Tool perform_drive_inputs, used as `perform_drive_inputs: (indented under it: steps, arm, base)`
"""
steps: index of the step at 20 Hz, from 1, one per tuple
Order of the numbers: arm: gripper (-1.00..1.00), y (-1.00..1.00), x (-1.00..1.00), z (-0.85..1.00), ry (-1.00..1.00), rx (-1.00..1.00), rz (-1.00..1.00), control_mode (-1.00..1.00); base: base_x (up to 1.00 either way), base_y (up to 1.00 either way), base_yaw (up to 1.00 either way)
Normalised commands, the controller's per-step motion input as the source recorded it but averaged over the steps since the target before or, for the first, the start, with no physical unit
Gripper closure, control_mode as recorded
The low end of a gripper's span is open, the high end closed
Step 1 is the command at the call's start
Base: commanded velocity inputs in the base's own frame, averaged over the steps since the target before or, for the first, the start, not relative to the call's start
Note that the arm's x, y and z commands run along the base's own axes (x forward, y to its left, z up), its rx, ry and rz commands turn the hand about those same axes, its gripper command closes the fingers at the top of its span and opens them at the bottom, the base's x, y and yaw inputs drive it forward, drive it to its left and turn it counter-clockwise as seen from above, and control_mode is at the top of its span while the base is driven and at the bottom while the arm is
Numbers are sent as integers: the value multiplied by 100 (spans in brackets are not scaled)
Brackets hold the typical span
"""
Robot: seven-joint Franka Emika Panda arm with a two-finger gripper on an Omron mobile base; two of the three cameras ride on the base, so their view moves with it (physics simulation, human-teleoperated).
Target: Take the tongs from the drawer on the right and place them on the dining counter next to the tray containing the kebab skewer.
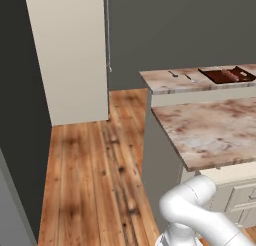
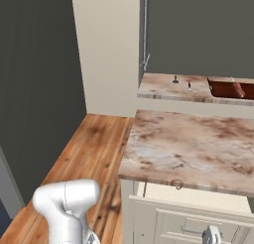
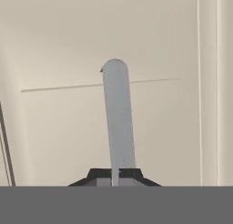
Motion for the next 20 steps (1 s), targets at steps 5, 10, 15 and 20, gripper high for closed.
perform_drive_inputs:
  steps: [5,10,15,20]
  arm:
    - [100,0,-24,-1,12,0,2,-100]
    - [100,0,-41,-6,7,0,1,-100]
    - [100,-1,-35,-6,1,0,0,-100]
    - [-100,0,-19,15,0,0,0,-100]
  base:
    - [0,0,0]
    - [0,0,0]
    - [0,0,0]
    - [0,0,0]
